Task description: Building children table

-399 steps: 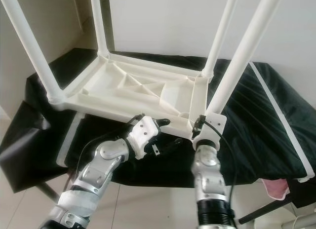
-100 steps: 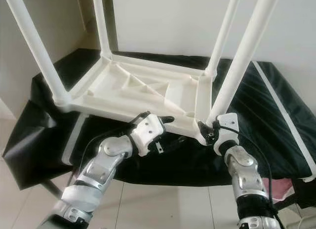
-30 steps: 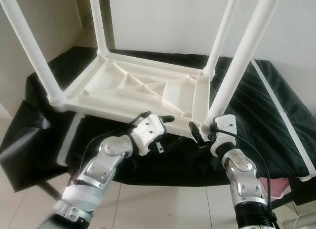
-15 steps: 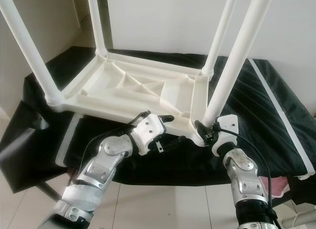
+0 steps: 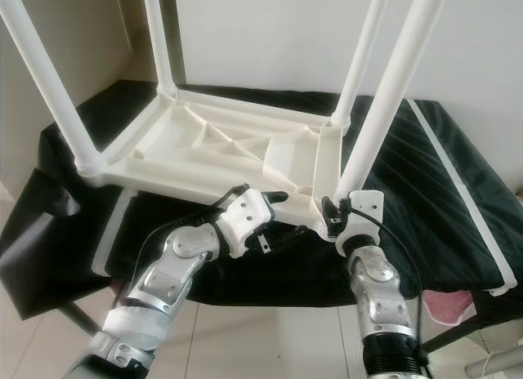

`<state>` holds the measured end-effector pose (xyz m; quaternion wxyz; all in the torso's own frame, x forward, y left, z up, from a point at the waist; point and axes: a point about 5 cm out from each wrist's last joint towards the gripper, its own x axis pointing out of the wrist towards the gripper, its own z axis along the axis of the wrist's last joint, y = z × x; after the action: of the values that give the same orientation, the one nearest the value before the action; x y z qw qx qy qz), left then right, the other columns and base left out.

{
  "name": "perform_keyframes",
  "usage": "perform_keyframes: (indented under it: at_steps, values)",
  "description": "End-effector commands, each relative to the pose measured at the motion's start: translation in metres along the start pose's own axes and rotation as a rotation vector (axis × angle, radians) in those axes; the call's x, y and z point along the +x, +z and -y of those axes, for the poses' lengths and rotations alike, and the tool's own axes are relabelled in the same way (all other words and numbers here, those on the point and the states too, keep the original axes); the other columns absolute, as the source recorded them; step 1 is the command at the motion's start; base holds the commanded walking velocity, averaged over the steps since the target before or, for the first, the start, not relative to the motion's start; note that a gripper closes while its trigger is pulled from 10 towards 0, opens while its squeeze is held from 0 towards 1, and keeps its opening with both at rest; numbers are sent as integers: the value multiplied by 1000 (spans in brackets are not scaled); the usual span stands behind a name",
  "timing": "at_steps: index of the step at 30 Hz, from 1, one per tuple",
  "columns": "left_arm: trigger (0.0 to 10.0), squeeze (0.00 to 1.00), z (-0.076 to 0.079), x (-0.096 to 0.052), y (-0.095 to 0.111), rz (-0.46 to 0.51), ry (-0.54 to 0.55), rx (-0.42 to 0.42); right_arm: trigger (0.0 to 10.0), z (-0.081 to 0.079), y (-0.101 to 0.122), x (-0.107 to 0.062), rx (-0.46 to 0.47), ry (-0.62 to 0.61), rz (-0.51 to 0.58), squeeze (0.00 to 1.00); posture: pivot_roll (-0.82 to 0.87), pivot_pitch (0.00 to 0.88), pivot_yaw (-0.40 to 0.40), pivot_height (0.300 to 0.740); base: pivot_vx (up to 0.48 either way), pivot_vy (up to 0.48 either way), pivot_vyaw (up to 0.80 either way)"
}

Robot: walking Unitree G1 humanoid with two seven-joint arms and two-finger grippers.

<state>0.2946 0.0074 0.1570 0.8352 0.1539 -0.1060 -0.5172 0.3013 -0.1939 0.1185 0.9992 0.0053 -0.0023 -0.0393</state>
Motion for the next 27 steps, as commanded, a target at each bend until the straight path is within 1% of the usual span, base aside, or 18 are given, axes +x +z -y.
perform_keyframes:
  at_steps: [1,2,3,6,8,10,11,12,14,18,20,22,23,25,26,27]
  values:
    - [10000,0,-3,3,-2,-5,110,-10,10000,5,-16,-4,21,-122,-81,0,-45,0,-49,740,0,0,0]
    - [10000,0,-3,3,-1,-5,111,-11,10000,3,-18,-5,40,-201,-85,0,-43,0,-50,740,0,0,0]
    - [10000,0,-3,3,-1,-4,111,-12,10000,1,-19,-6,46,-246,-90,0,-42,0,-51,740,0,0,0]
    - [10000,0,-3,3,-1,-3,112,-12,10000,0,-20,-6,48,-270,-93,0,-42,0,-51,740,0,0,0]
    - [10000,0,-4,3,-1,-3,114,-12,10000,-1,-22,-7,22,-362,-98,0,-40,0,-50,740,0,0,0]
    - [10000,0,-4,3,-1,-3,114,-12,10000,-1,-22,-7,22,-362,-98,0,-40,0,-50,740,0,0,0]
    - [10000,0,-4,3,0,0,119,-10,10000,-6,-24,-7,46,-447,-120,0,-29,0,-58,740,0,0,0]
    - [10000,0,-4,3,0,0,119,-10,10000,-6,-24,-7,46,-447,-120,0,-29,0,-58,740,0,0,0]
    - [10000,0,-4,3,1,1,124,-11,10000,-10,-24,-6,77,-446,-130,0,-26,0,-59,740,0,0,0]
    - [10000,0,-5,3,1,1,126,-12,10000,-12,-24,-6,84,-444,-131,0,-26,0,-59,740,0,0,0]
    - [10000,0,-4,2,0,-1,126,-13,10000,-16,-21,-6,123,-408,-107,0,-25,0,-61,740,0,0,0]
    - [10000,0,-3,2,0,-2,127,-13,10000,-17,-16,-6,129,-384,-79,0,-26,0,-60,740,0,0,0]
    - [10000,0,-3,2,0,-2,127,-13,10000,-17,-13,-6,129,-372,-59,694,-27,0,-61,740,0,0,0]
    - [10000,0,-3,2,0,-2,128,-12,10000,-17,-12,-6,129,-364,-46,694,-27,0,-61,740,0,0,0]
    - [10000,0,-4,2,0,-1,128,-13,10000,-18,-9,-6,142,-344,-31,1000,-27,0,-61,740,0,0,0]
    - [10000,0,-4,2,0,0,128,-14,10000,-18,-5,-6,148,-324,-4,1000,-30,0,-62,740,0,0,0]
